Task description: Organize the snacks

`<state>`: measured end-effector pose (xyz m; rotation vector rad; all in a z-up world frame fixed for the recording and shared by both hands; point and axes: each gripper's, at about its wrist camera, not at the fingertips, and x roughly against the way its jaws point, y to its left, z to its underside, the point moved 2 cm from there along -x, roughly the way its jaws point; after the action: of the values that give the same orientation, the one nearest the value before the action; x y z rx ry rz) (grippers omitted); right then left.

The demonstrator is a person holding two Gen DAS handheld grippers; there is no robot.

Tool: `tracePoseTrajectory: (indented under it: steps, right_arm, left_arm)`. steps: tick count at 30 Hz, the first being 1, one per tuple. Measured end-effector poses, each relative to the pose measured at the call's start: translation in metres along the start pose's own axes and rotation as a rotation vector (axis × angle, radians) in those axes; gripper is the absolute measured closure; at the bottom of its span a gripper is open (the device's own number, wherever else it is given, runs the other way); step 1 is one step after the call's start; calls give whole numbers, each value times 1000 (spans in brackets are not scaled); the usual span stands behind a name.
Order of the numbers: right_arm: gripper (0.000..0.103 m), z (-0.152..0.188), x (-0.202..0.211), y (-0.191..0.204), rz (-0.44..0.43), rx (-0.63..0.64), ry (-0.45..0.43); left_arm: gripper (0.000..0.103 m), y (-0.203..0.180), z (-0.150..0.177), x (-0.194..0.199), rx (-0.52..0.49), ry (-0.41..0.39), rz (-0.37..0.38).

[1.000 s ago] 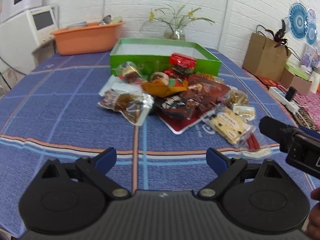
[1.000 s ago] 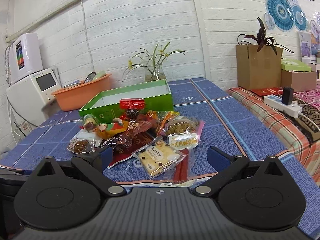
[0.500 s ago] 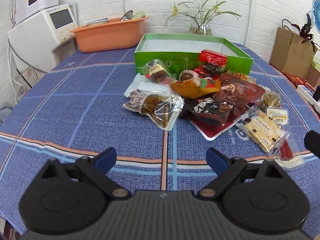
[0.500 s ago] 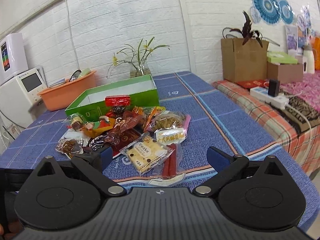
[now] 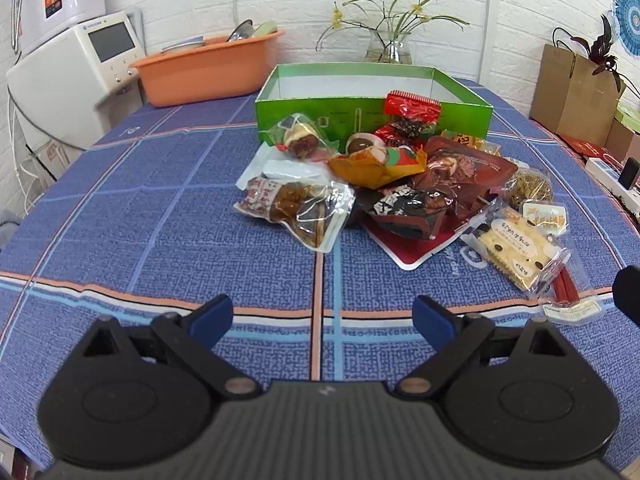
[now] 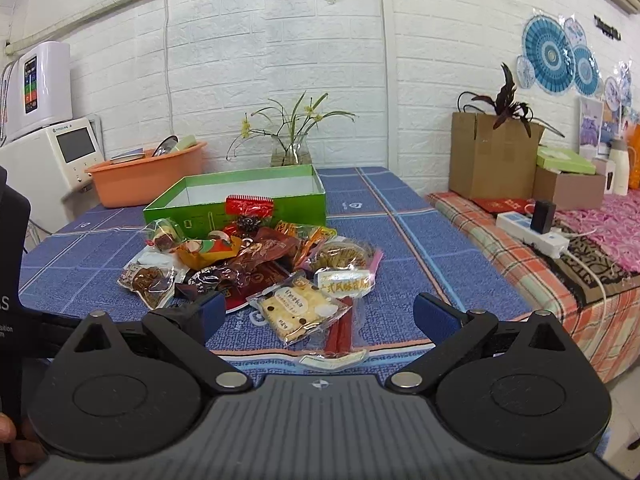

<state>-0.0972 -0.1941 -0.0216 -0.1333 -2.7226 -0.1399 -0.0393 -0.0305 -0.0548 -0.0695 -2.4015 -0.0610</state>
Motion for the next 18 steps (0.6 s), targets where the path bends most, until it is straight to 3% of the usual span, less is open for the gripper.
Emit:
tracePoseTrajectory:
  steps: [11,15,18]
  right_arm:
    - [0,1,-1,-1,-43,-27,1]
    - [0,2,-2,-7,-84,-80,-5]
    - [0,0,2,-17,-112,-117,-96]
  left_arm:
    - [10,1,-1,5,10,-25,32]
    - [10,7,-5,13,26,-80,65]
    - [10,19,-12,18,4,-168,84]
